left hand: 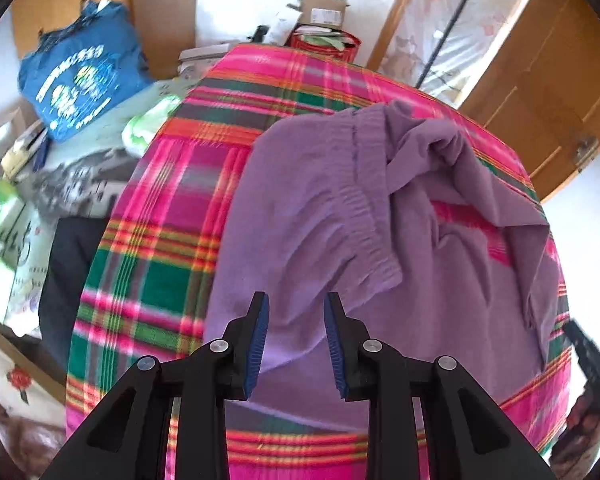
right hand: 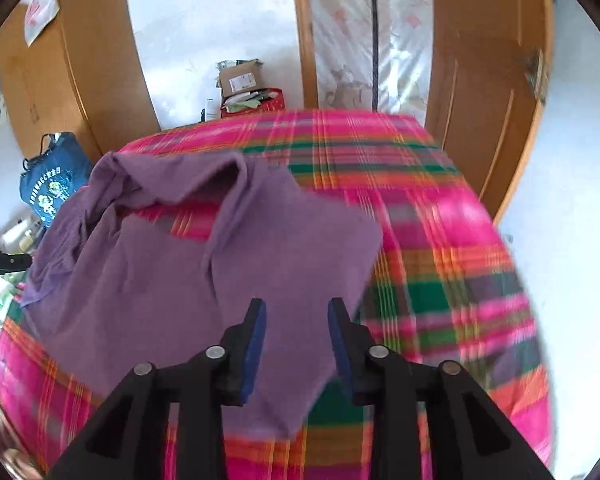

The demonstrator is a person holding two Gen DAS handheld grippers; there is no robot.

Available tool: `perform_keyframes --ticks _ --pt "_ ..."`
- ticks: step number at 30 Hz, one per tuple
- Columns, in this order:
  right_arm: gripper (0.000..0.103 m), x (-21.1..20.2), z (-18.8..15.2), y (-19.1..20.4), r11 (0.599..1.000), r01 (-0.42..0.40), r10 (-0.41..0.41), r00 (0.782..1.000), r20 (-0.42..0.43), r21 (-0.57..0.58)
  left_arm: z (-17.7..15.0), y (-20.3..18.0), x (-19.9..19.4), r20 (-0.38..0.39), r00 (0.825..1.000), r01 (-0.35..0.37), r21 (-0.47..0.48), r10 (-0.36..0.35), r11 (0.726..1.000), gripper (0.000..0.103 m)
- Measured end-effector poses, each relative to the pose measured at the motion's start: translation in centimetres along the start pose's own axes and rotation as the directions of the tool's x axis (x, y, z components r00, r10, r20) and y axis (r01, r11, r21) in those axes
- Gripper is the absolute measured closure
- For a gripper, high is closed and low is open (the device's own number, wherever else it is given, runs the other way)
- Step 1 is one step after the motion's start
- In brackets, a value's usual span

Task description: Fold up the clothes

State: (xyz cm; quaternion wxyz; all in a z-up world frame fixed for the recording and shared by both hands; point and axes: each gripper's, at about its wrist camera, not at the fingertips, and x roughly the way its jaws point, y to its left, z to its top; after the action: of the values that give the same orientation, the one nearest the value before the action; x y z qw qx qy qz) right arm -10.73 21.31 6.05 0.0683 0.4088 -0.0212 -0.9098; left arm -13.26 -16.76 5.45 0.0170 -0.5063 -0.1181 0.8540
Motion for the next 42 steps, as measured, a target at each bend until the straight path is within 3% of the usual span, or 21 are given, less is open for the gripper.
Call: perform_keyframes --ticks 5,8,13,17,30,35,42 --pt "0.059 -0.4 -3.3 -0.5 1.000 0.004 -0.003 1.000 -0.018 0.021 -1.6 2.4 -0.3 0.018 0.999 -0.031 -0.048 0.032 0.998 0.074" --pt "0.059 0.1 -4.1 -0.3 1.000 0.027 -0.026 0.999 -0.042 0.007 -2.3 3.4 0.1 -0.003 0.999 -0.050 -0.064 0.050 0.997 0.074" --pt "0.059 0.8 -5.0 -0.1 0.997 0.073 -0.074 0.996 -0.055 -0.012 -3.7 4.4 0.0 -0.010 1.000 -0.020 -0.088 0.019 0.996 0.074" --pt "0.058 1.7 -5.0 -0.3 0.998 0.066 -0.065 0.997 -0.050 0.024 -4.3 4.4 0.7 -0.021 1.000 0.020 -0.092 -0.022 0.996 0.074" --pt "0.058 2.7 -4.0 0.6 0.996 0.093 -0.093 0.995 -0.041 0.002 -4.6 3.3 1.5 -0.030 1.000 0.007 -0.081 -0.009 0.997 0.073" --pt "0.090 2.7 -3.8 0.7 0.997 0.071 -0.070 0.997 -0.029 0.025 -4.4 3.4 1.7 -0.018 1.000 0.001 -0.114 -0.003 0.994 0.073" --pt "0.096 1.8 -3.7 -0.9 0.994 0.024 -0.025 1.000 0.004 0.104 -4.1 3.6 1.8 0.001 1.000 0.000 -0.182 0.000 0.983 0.073"
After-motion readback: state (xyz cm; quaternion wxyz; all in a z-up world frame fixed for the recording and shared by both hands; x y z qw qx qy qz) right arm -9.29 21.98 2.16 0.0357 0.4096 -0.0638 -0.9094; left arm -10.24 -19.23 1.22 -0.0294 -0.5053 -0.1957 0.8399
